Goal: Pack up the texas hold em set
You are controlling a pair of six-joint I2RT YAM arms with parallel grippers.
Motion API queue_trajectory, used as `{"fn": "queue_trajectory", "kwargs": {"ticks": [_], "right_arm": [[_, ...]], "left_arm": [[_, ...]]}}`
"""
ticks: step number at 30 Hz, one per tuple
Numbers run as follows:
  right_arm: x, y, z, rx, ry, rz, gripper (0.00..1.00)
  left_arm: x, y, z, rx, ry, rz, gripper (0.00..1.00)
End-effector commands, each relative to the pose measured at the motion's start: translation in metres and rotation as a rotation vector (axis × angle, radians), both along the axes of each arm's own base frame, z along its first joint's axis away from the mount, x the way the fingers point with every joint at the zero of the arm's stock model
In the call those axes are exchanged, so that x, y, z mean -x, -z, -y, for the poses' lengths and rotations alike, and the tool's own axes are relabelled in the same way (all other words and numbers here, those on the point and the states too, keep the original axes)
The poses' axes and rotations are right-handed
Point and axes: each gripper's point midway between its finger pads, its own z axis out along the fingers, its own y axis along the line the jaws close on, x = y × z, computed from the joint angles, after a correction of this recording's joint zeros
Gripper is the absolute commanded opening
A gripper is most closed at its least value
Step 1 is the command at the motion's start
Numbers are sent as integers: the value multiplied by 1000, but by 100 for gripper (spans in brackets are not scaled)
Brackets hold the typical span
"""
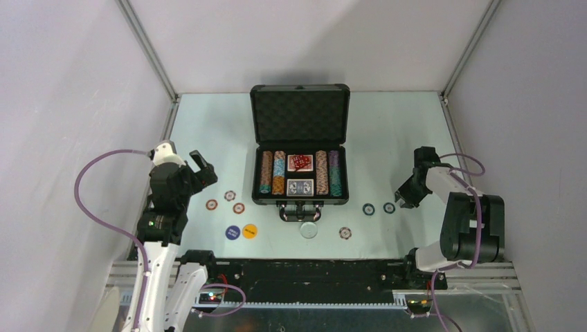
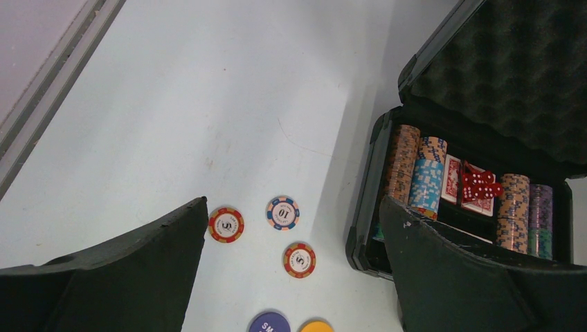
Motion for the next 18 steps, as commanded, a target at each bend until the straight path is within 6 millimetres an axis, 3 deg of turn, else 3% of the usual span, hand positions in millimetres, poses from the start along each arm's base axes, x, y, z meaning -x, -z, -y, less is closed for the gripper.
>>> {"fn": "queue_trajectory", "kwargs": {"ticks": [1, 9, 18], "right_arm": [[-8, 0, 1, 25, -30, 1, 33], [-2, 3, -16, 31, -91, -27, 32], [21, 6, -26, 54, -123, -51, 32]], "left_arm": [[-3, -6, -4, -26, -5, 22, 98], [-2, -6, -4, -25, -5, 22, 98], [-2, -7, -4, -27, -6, 27, 98]]}}
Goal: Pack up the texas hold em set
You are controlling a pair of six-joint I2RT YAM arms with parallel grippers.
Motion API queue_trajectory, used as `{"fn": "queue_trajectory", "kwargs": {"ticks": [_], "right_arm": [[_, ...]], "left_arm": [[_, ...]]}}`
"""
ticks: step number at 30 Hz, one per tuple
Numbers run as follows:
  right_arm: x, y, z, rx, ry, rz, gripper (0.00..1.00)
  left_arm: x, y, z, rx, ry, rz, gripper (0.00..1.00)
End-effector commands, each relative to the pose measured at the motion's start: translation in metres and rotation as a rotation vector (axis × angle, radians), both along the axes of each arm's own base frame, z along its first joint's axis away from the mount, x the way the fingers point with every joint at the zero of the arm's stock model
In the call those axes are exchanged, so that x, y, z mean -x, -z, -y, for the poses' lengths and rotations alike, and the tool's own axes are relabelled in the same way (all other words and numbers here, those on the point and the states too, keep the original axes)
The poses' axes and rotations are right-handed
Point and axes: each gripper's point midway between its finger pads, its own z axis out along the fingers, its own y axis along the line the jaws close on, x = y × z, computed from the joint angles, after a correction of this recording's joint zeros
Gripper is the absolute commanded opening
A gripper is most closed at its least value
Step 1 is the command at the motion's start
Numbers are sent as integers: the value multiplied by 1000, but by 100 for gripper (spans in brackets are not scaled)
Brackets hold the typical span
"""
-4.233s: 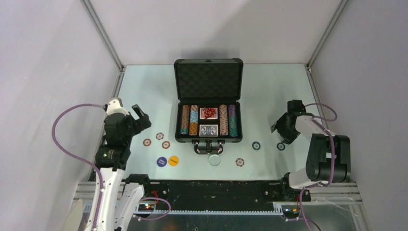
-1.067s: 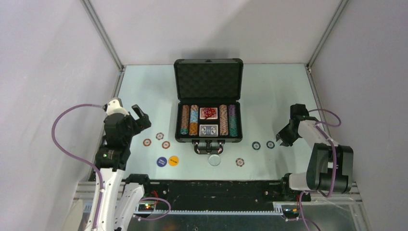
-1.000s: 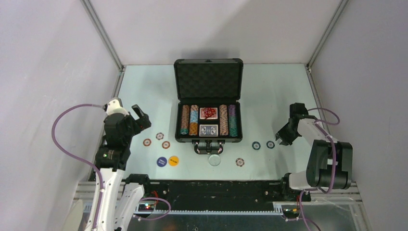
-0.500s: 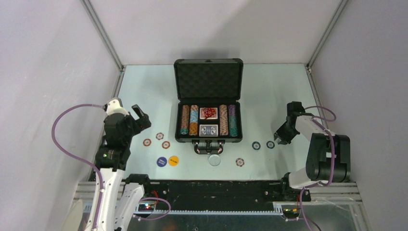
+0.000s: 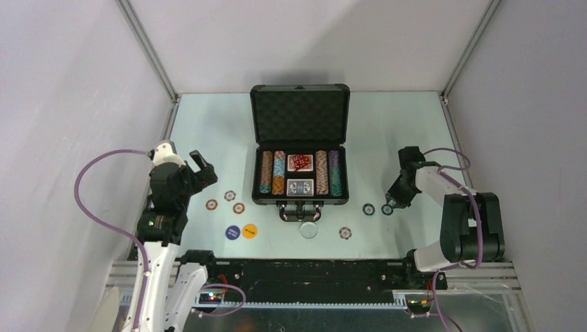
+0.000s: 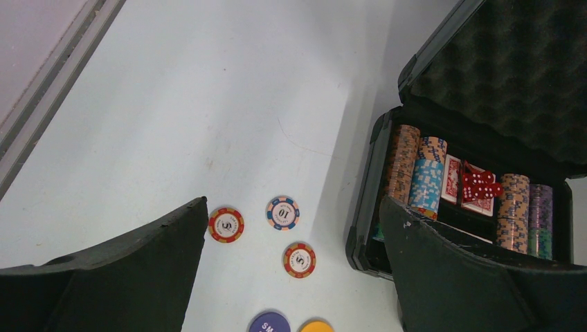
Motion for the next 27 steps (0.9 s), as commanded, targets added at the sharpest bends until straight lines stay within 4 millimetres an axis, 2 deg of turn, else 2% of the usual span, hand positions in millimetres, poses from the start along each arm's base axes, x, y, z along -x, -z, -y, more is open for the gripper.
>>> {"fn": "queue_trajectory", "kwargs": {"ticks": [1, 13, 18, 23, 27], "right_arm": [[21, 5, 2, 9, 19, -32, 32], [53, 7, -20, -51, 5, -26, 32], [65, 5, -39, -86, 21, 10, 32], [73, 4, -64, -107, -34, 12, 32], [80, 8, -76, -107, -63, -11, 32]], "left_arm": [[-2, -7, -4, -27, -6, 27, 98], [-2, -7, -3, -24, -1, 26, 98], [-2, -7, -3, -24, 0, 26, 98], [-2, -6, -3, -22, 0, 25, 98], [-2, -6, -3, -23, 1, 26, 98]]}}
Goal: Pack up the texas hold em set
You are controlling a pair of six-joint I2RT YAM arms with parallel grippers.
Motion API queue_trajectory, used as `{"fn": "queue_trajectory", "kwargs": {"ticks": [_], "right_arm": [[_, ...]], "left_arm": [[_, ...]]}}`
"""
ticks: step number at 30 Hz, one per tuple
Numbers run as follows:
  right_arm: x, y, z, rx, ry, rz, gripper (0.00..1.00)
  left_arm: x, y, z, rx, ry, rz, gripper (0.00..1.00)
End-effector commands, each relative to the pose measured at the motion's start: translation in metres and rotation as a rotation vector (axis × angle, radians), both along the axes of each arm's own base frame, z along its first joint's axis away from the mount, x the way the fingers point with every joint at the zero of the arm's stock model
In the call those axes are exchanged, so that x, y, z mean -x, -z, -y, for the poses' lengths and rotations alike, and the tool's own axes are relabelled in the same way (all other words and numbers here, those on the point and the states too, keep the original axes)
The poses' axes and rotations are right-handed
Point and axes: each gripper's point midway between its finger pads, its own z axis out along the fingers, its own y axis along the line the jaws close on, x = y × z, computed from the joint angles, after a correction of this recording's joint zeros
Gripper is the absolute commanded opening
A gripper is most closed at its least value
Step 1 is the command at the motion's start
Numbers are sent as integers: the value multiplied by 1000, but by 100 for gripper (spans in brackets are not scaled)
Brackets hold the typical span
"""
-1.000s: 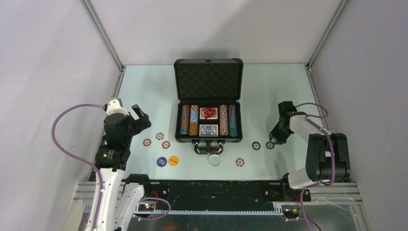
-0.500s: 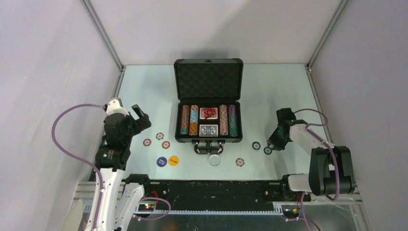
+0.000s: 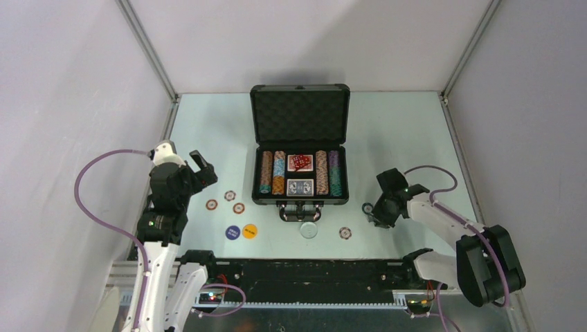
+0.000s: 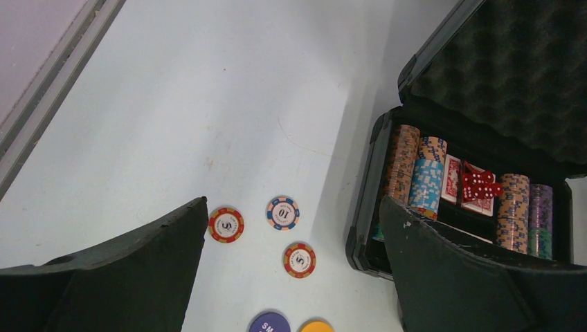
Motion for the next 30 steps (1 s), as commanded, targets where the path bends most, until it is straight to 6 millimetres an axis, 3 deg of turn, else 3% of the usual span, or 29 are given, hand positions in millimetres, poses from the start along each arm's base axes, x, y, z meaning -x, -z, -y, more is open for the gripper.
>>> {"fn": "queue_trajectory", "kwargs": {"ticks": [1, 4, 9, 13, 18, 24, 30], "right_arm": [[17, 8, -10, 2, 15, -62, 32], [16, 0, -10, 5, 17, -33, 32], [-11, -43, 2, -3, 32, 122, 33], [-36, -55, 36, 30, 88, 140, 33], [-52, -35, 57, 52, 82, 88, 33], [-56, -7, 58, 57, 63, 17, 31], [-54, 0, 51, 49, 44, 8, 31]], "left_arm": [[-2, -6, -3, -23, 0, 26, 98], [-2, -6, -3, -23, 0, 23, 98], [-2, -6, -4, -24, -2, 21, 98], [-2, -6, -4, -24, -2, 23, 98], [-2, -6, -4, -24, -2, 23, 98], [-2, -6, -4, -24, -3, 23, 98], [-2, -6, -4, -24, -3, 24, 98]]}}
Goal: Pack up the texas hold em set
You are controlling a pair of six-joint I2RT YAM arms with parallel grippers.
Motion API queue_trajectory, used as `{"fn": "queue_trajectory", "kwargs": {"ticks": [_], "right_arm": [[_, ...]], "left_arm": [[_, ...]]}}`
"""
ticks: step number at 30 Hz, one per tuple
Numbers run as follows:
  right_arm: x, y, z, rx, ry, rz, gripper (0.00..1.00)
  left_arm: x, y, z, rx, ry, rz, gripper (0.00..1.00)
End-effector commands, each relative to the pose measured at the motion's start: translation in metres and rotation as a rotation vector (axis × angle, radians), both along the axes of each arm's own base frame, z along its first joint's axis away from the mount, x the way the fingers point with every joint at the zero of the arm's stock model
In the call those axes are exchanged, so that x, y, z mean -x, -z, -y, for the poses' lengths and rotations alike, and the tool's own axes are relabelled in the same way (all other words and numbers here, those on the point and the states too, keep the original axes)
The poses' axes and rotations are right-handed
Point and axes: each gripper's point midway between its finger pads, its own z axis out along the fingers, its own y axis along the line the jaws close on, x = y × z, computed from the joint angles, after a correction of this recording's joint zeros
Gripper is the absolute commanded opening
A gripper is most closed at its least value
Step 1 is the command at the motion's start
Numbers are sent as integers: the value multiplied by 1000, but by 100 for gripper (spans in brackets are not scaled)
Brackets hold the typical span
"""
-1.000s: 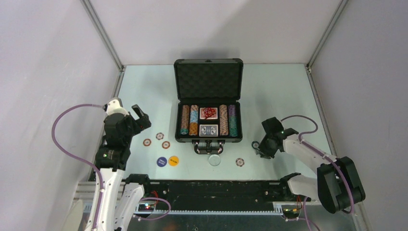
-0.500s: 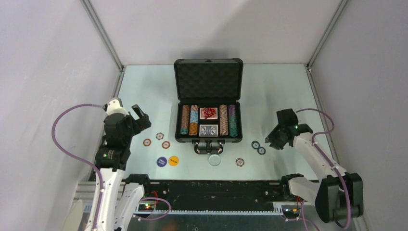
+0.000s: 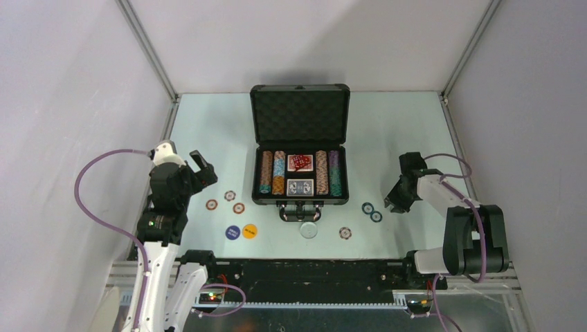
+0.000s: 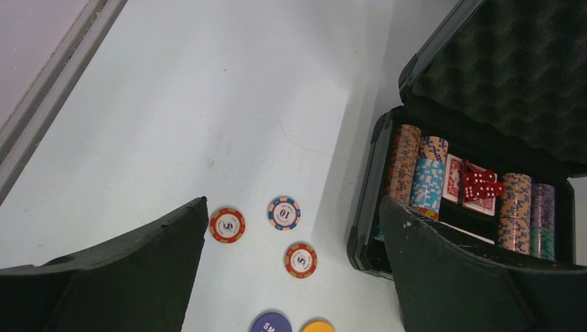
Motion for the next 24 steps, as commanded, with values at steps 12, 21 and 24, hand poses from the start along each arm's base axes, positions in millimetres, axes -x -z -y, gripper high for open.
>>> {"fn": "queue_trajectory", "kwargs": {"ticks": [12, 21, 24], "right_arm": [[12, 14, -26, -3, -80, -33, 31], [36, 14, -24, 43, -93, -60, 31], [41, 13, -22, 52, -91, -57, 32]], "left_arm": [[-2, -6, -4, -20, -6, 24, 98], [-2, -6, -4, -20, -4, 25, 98], [-2, -6, -4, -19, -5, 26, 98]]}}
